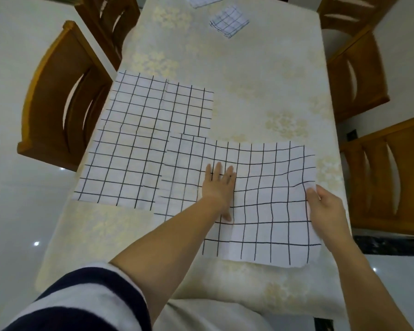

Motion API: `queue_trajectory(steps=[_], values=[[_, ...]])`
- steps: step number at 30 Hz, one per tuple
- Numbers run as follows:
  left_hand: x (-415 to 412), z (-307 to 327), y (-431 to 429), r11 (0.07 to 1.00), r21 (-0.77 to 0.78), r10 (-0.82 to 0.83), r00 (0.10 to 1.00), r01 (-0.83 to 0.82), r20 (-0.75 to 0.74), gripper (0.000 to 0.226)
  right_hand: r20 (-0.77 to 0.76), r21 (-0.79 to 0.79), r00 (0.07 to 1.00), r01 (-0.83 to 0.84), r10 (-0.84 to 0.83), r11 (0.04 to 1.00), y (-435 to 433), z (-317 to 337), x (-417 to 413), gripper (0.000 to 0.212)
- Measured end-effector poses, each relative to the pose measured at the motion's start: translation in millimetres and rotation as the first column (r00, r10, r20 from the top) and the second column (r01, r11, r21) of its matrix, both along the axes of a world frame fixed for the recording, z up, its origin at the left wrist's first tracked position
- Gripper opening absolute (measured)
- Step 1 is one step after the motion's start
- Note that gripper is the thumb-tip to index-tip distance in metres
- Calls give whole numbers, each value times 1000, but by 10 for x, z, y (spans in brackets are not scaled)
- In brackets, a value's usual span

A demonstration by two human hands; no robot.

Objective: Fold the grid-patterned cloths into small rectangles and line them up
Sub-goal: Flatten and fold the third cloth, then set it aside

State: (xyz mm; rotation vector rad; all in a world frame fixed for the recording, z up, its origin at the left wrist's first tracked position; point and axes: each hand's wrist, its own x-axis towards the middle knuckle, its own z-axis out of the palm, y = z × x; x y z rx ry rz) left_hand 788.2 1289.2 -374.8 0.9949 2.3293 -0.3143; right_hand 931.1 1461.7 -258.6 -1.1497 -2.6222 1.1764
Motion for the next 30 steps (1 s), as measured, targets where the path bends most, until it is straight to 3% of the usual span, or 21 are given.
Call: queue_trajectory(steps=[4, 9, 14, 19, 21, 23, 24, 26, 28, 30], values=[[100, -76, 63, 998, 60, 5, 997, -9, 72, 146, -41, -43, 999, -35, 33, 998, -247, 310, -71, 33], [1, -94, -79, 973, 227, -1, 993, -27, 119, 136, 11, 87, 970, -242, 242, 966, -725, 270, -283, 48], [-221, -4, -615, 913, 309, 228, 961, -268, 160, 102, 292, 238, 824, -555, 486, 797, -1416, -58, -651, 59], [-260, -76, -1322, 889, 252, 365, 924, -383, 116, 88, 333, 186, 709, -696, 622, 694, -1901, -539, -1002, 65], [-246, -118, -1528, 890, 203, 393, 912, -409, 115, 88, 299, 50, 630, -761, 717, 647, -2006, -656, -1068, 68], [-279, -130, -1652, 899, 180, 383, 916, -399, 119, 91, 203, -61, 608, -775, 768, 630, -2029, -740, -1067, 71], [-309, -135, -1682, 901, 178, 380, 917, -397, 120, 96, 143, -46, 637, -761, 758, 648, -1993, -794, -1050, 68], [-374, -136, -1710, 900, 178, 381, 916, -399, 125, 106, 52, 176, 688, -720, 724, 671, -1862, -944, -988, 61], [-414, -158, -1712, 891, 181, 394, 907, -417, 151, 113, 158, 324, 663, -735, 732, 596, -1734, -1090, -932, 71], [-433, -165, -1708, 877, 198, 407, 897, -437, 176, 114, 375, 251, 559, -829, 739, 500, -1678, -1215, -872, 94]])
